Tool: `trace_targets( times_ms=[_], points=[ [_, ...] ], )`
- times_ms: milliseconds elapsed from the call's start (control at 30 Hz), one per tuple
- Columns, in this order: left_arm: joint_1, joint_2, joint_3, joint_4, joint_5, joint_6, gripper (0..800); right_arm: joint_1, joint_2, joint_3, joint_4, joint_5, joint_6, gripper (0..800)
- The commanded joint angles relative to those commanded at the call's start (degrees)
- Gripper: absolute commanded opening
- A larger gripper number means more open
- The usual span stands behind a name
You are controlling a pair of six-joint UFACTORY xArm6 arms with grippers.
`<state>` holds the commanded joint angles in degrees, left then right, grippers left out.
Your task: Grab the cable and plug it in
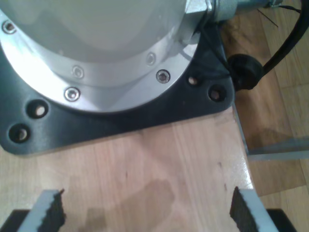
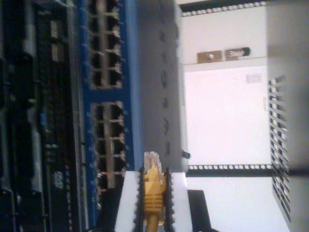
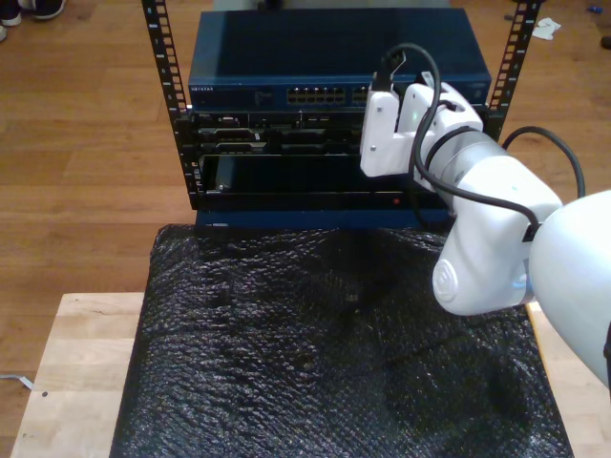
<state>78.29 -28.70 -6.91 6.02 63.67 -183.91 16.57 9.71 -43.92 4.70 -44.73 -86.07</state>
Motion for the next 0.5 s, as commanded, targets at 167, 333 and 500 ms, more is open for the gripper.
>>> trace_targets(
  times_ms=[167, 333, 500],
  points=[
    [0.0, 0.0, 0.0, 0.0, 0.0, 0.0, 800, -0.2, 2.0, 0.0, 0.0, -7.1, 0.0, 0],
    [0.0, 0.0, 0.0, 0.0, 0.0, 0.0, 800, -1.8, 2.5, 0.0, 0.0, -9.1, 0.4, 0],
    [0.0, 0.0, 0.0, 0.0, 0.0, 0.0, 800, -2.3, 3.3, 0.4, 0.0, -9.5, 0.4, 0]
  ],
)
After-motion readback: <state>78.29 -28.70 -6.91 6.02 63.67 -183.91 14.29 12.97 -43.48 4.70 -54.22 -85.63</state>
